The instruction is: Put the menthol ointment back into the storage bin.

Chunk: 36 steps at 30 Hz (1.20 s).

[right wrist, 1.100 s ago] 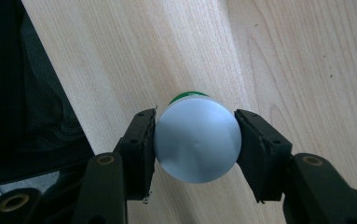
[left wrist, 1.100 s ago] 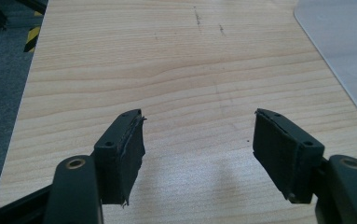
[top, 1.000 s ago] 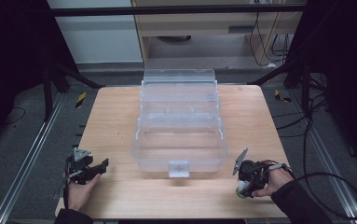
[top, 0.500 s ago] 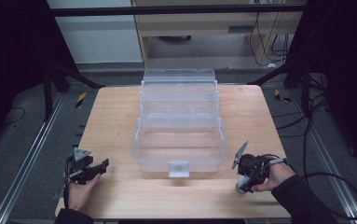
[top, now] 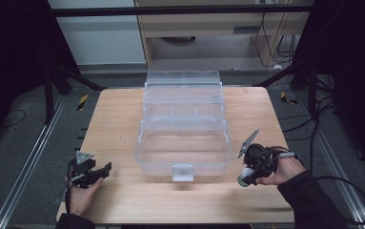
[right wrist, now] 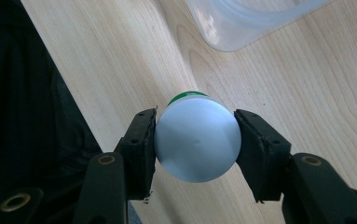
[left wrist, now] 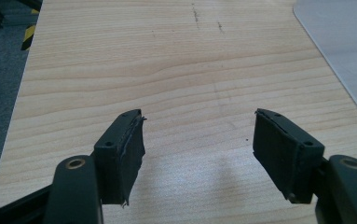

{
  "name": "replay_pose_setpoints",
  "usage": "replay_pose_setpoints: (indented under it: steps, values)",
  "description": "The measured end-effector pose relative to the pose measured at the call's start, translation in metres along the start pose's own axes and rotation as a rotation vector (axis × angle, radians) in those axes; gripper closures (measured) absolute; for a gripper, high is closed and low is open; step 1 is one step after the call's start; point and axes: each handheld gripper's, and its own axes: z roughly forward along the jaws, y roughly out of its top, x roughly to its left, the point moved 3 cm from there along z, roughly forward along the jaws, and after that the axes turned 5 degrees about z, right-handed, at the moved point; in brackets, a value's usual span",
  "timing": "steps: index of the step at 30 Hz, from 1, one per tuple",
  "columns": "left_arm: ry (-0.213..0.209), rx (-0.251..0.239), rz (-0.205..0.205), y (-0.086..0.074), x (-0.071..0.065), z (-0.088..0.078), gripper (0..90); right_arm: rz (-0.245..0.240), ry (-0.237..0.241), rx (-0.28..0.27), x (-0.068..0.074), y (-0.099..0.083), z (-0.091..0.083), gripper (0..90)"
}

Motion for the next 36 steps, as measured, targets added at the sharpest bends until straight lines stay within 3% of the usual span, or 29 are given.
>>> replay_pose_setpoints:
  steps: [19,28,36]
  values:
    - [-0.003,0.005,0.005,0.0,-0.001,0.001,33.2,0.001,-0.01,-0.052,-0.004,0.029,-0.049,50.4]
    - [-0.004,0.002,0.003,0.0,-0.001,0.0,33.3,-0.022,-0.009,-0.06,-0.003,0.053,-0.059,50.4]
    - [-0.006,0.001,0.002,0.0,-0.001,0.0,33.2,-0.032,-0.007,-0.08,-0.012,0.071,-0.06,50.5]
